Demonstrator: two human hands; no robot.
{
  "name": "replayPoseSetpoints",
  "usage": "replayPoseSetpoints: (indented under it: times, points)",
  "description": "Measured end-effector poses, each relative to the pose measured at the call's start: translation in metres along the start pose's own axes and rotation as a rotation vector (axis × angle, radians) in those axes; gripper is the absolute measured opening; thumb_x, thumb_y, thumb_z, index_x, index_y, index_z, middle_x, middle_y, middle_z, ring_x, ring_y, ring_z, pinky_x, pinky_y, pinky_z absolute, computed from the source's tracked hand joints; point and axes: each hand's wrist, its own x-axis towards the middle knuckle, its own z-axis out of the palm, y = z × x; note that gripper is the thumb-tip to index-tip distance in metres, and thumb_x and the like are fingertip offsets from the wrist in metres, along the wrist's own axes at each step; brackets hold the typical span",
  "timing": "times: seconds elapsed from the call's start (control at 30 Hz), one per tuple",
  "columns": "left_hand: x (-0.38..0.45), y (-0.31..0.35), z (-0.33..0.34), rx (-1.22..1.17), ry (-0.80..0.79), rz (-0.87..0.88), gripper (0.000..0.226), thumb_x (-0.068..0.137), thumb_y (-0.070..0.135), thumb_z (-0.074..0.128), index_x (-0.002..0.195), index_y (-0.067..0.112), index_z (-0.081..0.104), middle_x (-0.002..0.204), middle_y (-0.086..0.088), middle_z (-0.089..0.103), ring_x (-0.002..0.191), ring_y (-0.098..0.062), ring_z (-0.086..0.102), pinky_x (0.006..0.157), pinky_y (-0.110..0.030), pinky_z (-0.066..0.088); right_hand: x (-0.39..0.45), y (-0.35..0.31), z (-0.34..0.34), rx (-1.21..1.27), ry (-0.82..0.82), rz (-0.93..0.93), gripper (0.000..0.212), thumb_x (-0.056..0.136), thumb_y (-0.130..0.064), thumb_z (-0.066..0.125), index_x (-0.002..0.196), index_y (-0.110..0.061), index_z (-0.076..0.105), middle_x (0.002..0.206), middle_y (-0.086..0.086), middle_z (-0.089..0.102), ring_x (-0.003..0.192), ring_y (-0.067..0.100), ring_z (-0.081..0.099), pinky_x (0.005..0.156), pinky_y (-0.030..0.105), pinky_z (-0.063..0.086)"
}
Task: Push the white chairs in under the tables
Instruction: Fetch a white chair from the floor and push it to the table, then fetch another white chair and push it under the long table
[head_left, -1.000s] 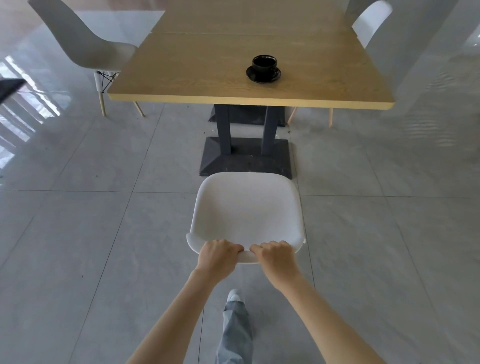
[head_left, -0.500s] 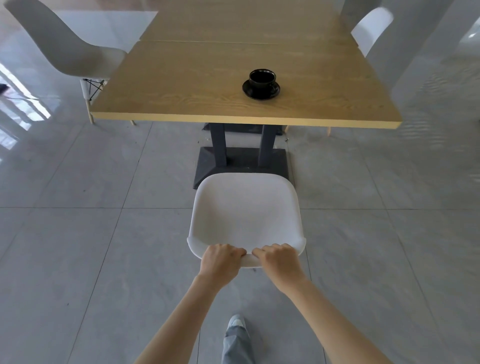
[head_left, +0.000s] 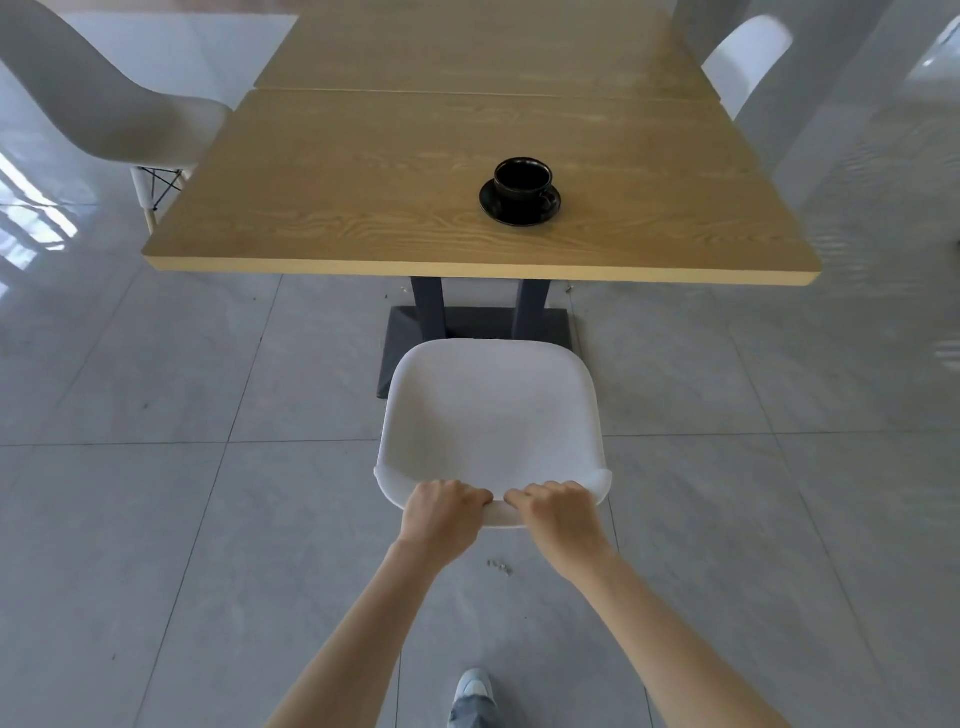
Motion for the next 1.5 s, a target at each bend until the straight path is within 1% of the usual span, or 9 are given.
replayPoseSetpoints:
  times: [0.17, 0.7, 0.8, 0.83, 0.9, 0.97, 1.2, 1.3, 1.5]
  points:
    - [0.022, -0.006, -0.007, 0.000, 0.016, -0.008, 0.031, 0.083, 0.007, 0.044, 0.101, 0.022, 0.063, 0.095, -0.005, 0.072, 0.088, -0.032, 0.065, 0.066, -0.033, 0.045, 0.022, 0.009, -0.006, -0.008, -0.002, -0.004, 0.040, 0.023, -0.005, 0.083, 0.049, -0.025, 0.059, 0.032, -0.005, 0.047, 0.027, 0.013, 0.045, 0.036, 0.017, 0.025]
    - [0.036, -0.011, -0.015, 0.023, 0.009, -0.008, 0.030, 0.083, 0.006, 0.043, 0.100, 0.021, 0.063, 0.095, -0.006, 0.071, 0.088, -0.032, 0.065, 0.062, -0.032, 0.036, 0.035, 0.016, -0.012, -0.060, -0.023, -0.002, 0.040, 0.023, -0.005, 0.081, 0.050, -0.025, 0.060, 0.033, -0.004, 0.049, 0.028, 0.013, 0.046, 0.041, 0.019, 0.020]
    - [0.034, -0.011, -0.014, -0.007, 0.013, -0.002, 0.024, 0.085, 0.012, 0.046, 0.100, 0.021, 0.063, 0.096, -0.004, 0.071, 0.091, -0.029, 0.064, 0.068, -0.032, 0.040, 0.033, 0.014, -0.012, -0.080, 0.008, 0.027, 0.037, 0.029, -0.006, 0.083, 0.054, -0.025, 0.062, 0.035, -0.004, 0.052, 0.031, 0.014, 0.049, 0.042, 0.020, 0.022]
    - [0.033, -0.012, -0.013, -0.016, 0.032, 0.008, 0.021, 0.087, 0.018, 0.047, 0.101, 0.021, 0.063, 0.097, -0.003, 0.071, 0.094, -0.028, 0.064, 0.074, -0.033, 0.042, 0.031, 0.014, -0.013, -0.075, -0.001, 0.038, 0.033, 0.038, -0.007, 0.083, 0.061, -0.023, 0.064, 0.042, -0.003, 0.057, 0.037, 0.016, 0.054, 0.044, 0.022, 0.025]
    - [0.027, -0.014, -0.015, -0.049, 0.077, 0.016, 0.023, 0.087, 0.029, 0.050, 0.104, 0.020, 0.063, 0.100, -0.003, 0.071, 0.101, -0.025, 0.061, 0.087, -0.033, 0.041, 0.028, 0.013, -0.015, -0.007, 0.021, 0.003, 0.017, 0.071, -0.012, 0.069, 0.087, -0.019, 0.065, 0.071, 0.001, 0.069, 0.068, 0.024, 0.063, 0.058, 0.030, 0.034]
    - [0.018, -0.016, -0.018, -0.126, 0.140, -0.022, 0.034, 0.085, 0.035, 0.055, 0.113, 0.019, 0.061, 0.106, -0.003, 0.070, 0.108, -0.023, 0.059, 0.095, -0.032, 0.038, 0.026, 0.011, -0.017, 0.059, 0.001, 0.026, 0.018, 0.088, -0.020, 0.051, 0.104, -0.016, 0.059, 0.095, 0.004, 0.068, 0.093, 0.028, 0.059, 0.076, 0.035, 0.038]
    - [-0.036, -0.015, -0.026, -0.314, 0.256, -0.164, 0.055, 0.082, 0.048, 0.059, 0.130, 0.024, 0.049, 0.139, 0.003, 0.051, 0.131, -0.018, 0.043, 0.109, -0.035, 0.029, -0.005, -0.009, -0.031, 0.224, 0.011, 0.108, 0.043, 0.093, -0.041, 0.045, 0.125, -0.011, 0.049, 0.127, 0.007, 0.058, 0.121, 0.027, 0.046, 0.106, 0.038, 0.027]
    - [-0.067, -0.002, -0.026, -0.397, 0.324, -0.205, 0.052, 0.089, 0.046, 0.050, 0.135, 0.023, 0.043, 0.146, 0.001, 0.043, 0.134, -0.019, 0.040, 0.110, -0.036, 0.030, -0.031, -0.024, -0.046, 0.368, 0.056, 0.104, 0.046, 0.095, -0.039, 0.042, 0.131, -0.011, 0.043, 0.135, 0.009, 0.052, 0.127, 0.027, 0.042, 0.106, 0.038, 0.031]
    - [-0.153, 0.025, -0.029, -0.570, 0.511, -0.329, 0.055, 0.093, 0.042, 0.045, 0.141, 0.018, 0.031, 0.149, -0.004, 0.037, 0.134, -0.024, 0.038, 0.109, -0.041, 0.033, -0.104, -0.070, -0.077, 0.605, 0.033, 0.041, 0.053, 0.096, -0.042, 0.038, 0.142, -0.021, 0.023, 0.139, 0.007, 0.049, 0.119, 0.027, 0.053, 0.096, 0.040, 0.043]
